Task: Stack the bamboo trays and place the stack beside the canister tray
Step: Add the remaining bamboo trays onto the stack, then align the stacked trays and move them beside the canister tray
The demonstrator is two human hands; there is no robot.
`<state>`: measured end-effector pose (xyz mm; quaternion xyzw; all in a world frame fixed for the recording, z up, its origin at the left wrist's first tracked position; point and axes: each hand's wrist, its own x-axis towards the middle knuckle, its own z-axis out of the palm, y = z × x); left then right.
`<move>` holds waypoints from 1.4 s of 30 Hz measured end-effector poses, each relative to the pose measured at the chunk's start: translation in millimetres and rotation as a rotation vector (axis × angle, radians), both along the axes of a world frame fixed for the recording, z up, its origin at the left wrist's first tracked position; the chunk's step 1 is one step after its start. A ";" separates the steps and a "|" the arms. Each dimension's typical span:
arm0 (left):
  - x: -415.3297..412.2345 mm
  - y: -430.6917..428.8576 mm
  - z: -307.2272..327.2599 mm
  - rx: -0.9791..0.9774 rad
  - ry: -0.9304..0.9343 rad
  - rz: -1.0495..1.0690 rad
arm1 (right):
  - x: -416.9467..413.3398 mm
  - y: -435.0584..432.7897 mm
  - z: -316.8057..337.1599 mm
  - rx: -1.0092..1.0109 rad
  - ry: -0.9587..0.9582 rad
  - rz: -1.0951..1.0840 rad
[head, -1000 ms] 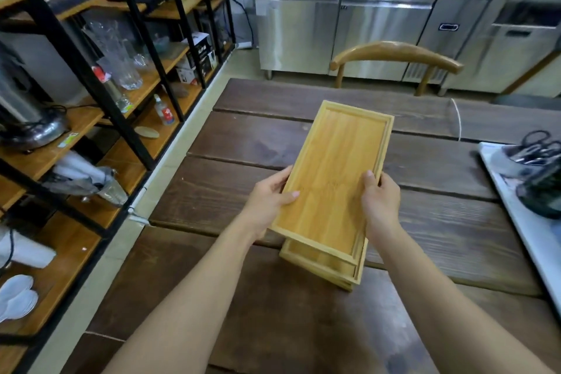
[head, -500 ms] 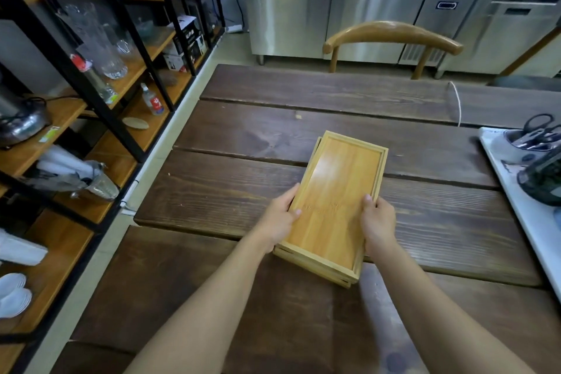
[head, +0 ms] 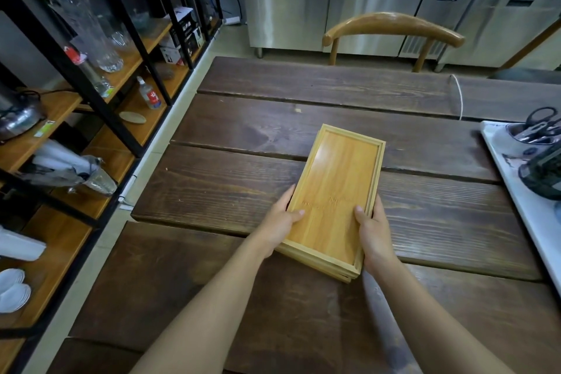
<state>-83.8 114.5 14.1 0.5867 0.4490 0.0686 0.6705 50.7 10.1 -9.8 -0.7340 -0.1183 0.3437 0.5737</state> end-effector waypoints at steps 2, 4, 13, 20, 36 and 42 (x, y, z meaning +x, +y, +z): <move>0.7 -1.7 -2.4 -0.020 0.006 0.012 | -0.5 -4.0 1.3 0.031 0.035 0.024; 1.2 -10.2 -3.7 -0.035 0.005 0.038 | 5.4 -7.7 2.9 0.027 0.048 0.069; 6.2 -46.0 0.7 -0.002 -0.004 0.127 | 41.2 -26.2 12.3 -0.103 0.079 0.312; 32.0 -1.9 8.6 -0.003 -0.034 0.119 | 57.4 2.0 20.1 -0.090 0.106 0.351; 60.3 13.7 -16.9 -0.089 -0.094 0.244 | 67.0 26.9 5.0 -0.107 0.058 0.267; 60.0 13.6 -18.8 -0.111 -0.117 0.283 | 63.4 30.2 11.0 -0.125 0.007 0.227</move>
